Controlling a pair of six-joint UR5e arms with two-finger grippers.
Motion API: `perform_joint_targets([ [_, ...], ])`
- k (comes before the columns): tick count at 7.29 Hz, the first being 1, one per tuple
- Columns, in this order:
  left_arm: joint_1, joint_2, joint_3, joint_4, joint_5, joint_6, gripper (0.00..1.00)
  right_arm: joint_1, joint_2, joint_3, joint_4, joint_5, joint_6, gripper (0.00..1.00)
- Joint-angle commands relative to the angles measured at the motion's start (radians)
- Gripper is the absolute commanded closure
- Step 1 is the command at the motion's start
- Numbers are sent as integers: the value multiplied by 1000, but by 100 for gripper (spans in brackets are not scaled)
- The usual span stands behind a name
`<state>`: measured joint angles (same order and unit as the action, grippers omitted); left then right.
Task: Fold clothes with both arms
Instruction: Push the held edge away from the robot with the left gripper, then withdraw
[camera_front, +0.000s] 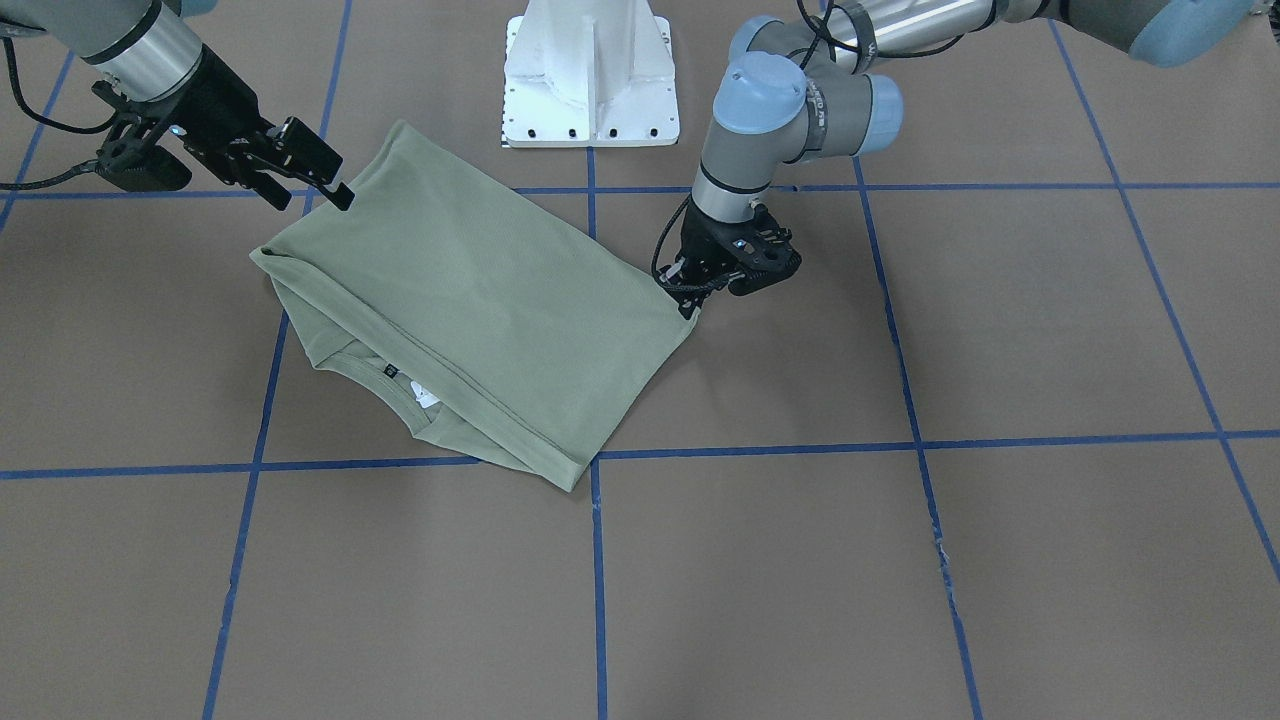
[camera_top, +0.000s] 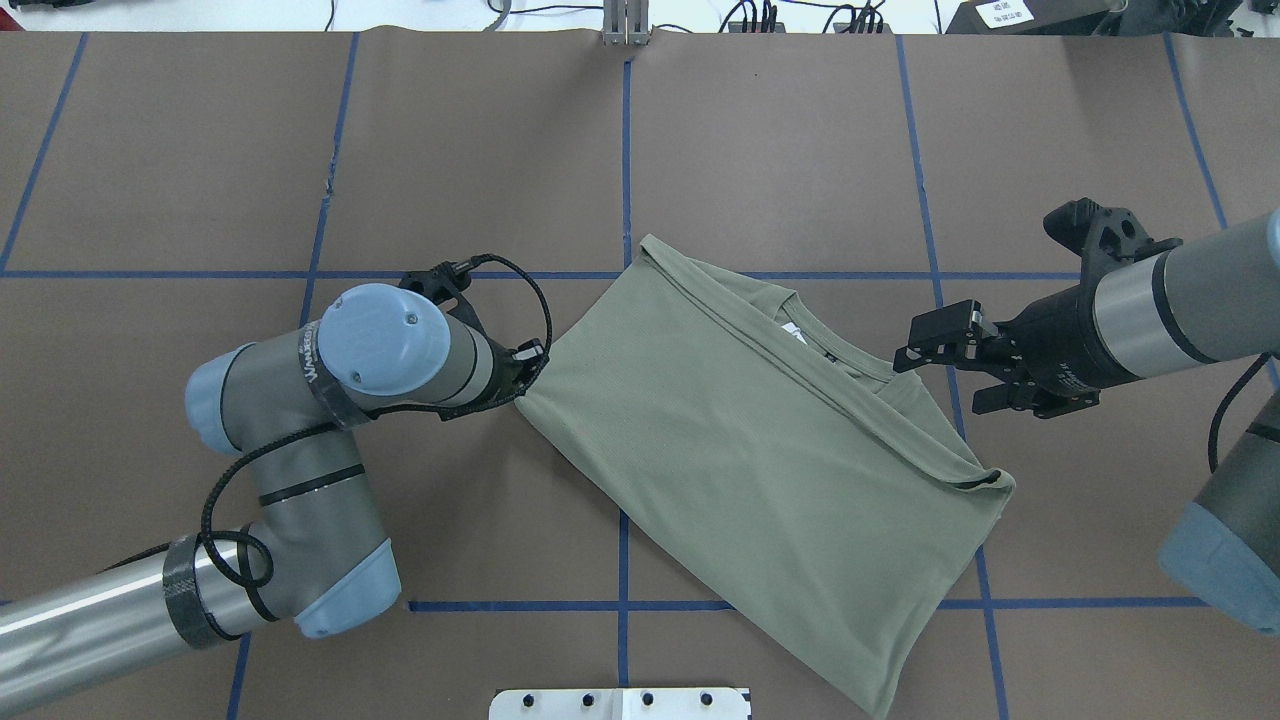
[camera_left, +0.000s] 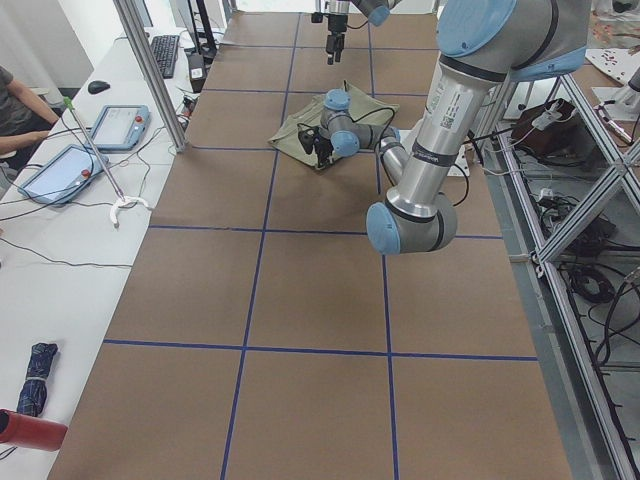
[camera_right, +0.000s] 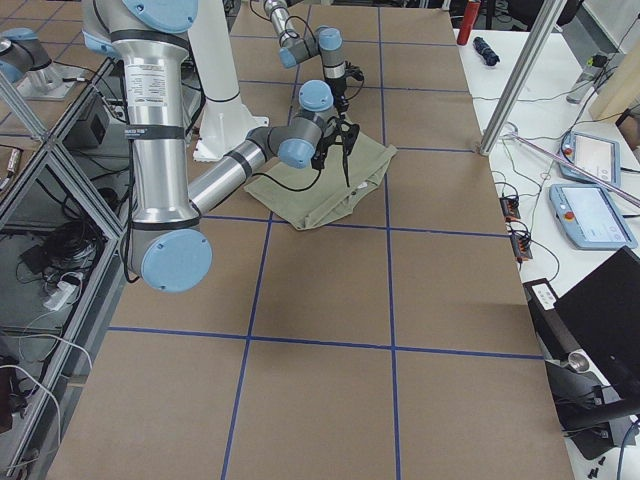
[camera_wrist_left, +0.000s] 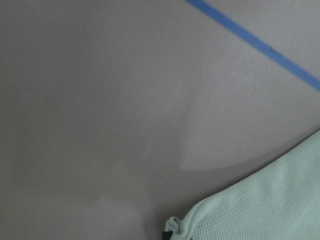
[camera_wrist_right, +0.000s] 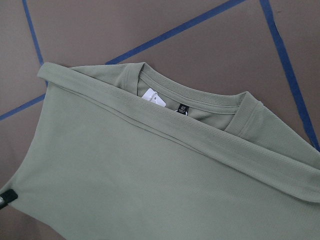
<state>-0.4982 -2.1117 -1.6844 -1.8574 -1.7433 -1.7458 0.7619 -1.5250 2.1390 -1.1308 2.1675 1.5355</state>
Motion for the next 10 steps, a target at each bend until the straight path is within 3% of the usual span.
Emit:
perform_joint_targets([
  [1, -92, -2, 31, 0, 4, 125, 100, -1, 2, -1, -1, 0, 0, 0],
  [2, -118, -31, 87, -14, 71, 179, 100, -1, 2, -1, -1, 0, 0, 0],
  [3, -147, -109, 206, -38, 90, 230, 100, -1, 3, -1, -1, 0, 0, 0],
  [6, -242, -327, 577, -277, 94, 365, 100, 13, 3, -4, -1, -3, 0, 0],
  [8, -252, -405, 749, -429, 146, 442, 100, 16, 3, -13, -1, -3, -5, 0],
  [9, -249, -489, 894, -500, 151, 442, 100, 14, 3, -14, -1, -5, -6, 0],
  [10, -246, -497, 923, -547, 151, 442, 100, 14, 6, -19, -1, -5, -9, 0],
])
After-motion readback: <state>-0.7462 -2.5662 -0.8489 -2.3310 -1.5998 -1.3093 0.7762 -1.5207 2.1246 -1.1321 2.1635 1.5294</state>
